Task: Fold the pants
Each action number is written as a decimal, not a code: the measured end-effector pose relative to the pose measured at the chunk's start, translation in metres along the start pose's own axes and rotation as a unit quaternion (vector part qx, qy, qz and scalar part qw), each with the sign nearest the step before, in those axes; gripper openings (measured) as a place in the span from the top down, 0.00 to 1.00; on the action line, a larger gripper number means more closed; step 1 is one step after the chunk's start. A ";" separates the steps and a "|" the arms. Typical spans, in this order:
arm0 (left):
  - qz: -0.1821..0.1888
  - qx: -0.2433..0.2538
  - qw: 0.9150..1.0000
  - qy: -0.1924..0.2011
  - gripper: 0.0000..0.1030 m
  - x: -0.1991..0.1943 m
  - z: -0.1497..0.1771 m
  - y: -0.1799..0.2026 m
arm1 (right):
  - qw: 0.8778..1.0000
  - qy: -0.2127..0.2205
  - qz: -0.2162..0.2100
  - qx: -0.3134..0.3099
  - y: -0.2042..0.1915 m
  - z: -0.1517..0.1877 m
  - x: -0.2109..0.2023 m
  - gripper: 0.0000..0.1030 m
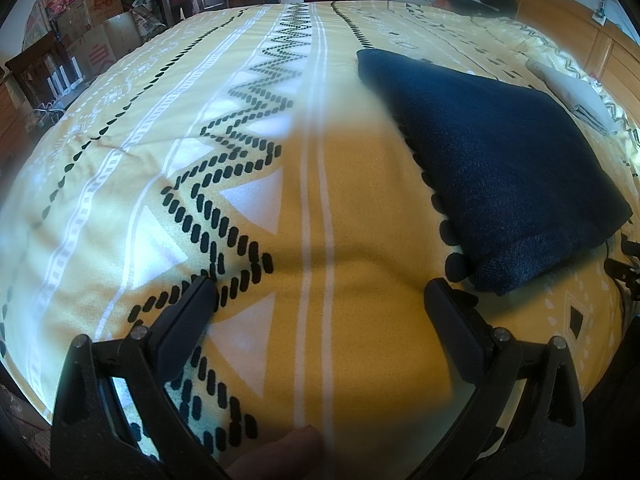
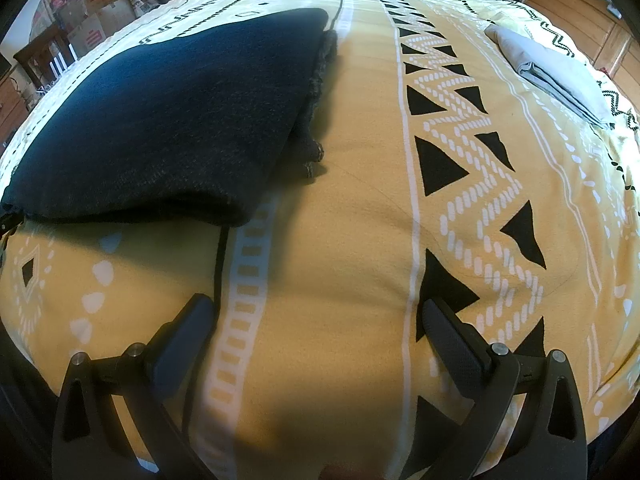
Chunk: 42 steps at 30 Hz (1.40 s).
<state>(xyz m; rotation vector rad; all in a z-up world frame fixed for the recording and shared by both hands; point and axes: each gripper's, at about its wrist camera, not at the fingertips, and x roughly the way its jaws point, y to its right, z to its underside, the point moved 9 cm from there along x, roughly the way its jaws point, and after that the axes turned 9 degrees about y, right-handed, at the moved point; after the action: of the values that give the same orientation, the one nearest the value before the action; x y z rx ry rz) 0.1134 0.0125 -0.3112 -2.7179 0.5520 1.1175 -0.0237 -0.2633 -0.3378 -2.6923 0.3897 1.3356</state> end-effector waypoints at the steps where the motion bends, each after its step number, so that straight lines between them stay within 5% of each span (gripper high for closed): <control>1: -0.003 -0.002 1.000 -0.002 0.00 0.000 -0.001 0.000 | 1.000 0.000 0.001 -0.001 0.000 -0.001 0.000 0.00; 5: -0.028 0.005 1.000 0.003 0.00 -0.012 -0.013 0.005 | 1.000 0.012 0.014 -0.014 -0.001 -0.005 -0.010 0.00; 9: -0.034 0.014 0.998 0.054 0.00 -0.058 -0.052 0.031 | 0.999 0.052 0.013 -0.001 -0.006 -0.021 -0.051 0.00; 19: -0.042 -0.005 0.982 0.182 0.00 -0.172 -0.164 0.089 | 0.977 0.211 0.013 0.016 -0.043 -0.127 -0.208 0.00; 22: -0.027 -0.025 0.983 0.181 0.00 -0.183 -0.171 0.092 | 0.973 0.229 0.009 0.021 -0.051 -0.146 -0.235 0.00; 27: -0.055 -0.033 0.980 0.191 0.00 -0.196 -0.174 0.086 | 0.970 0.242 0.013 0.008 -0.071 -0.165 -0.256 0.00; 42: -0.055 -0.035 0.981 0.181 0.00 -0.204 -0.166 0.084 | 0.969 0.247 0.014 -0.022 -0.102 -0.170 -0.275 0.00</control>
<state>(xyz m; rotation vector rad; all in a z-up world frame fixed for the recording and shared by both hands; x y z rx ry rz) 0.0546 -0.0543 -0.0502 -2.9899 0.4049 0.6286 -0.0244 -0.1521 -0.0176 -3.0462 0.4436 0.6642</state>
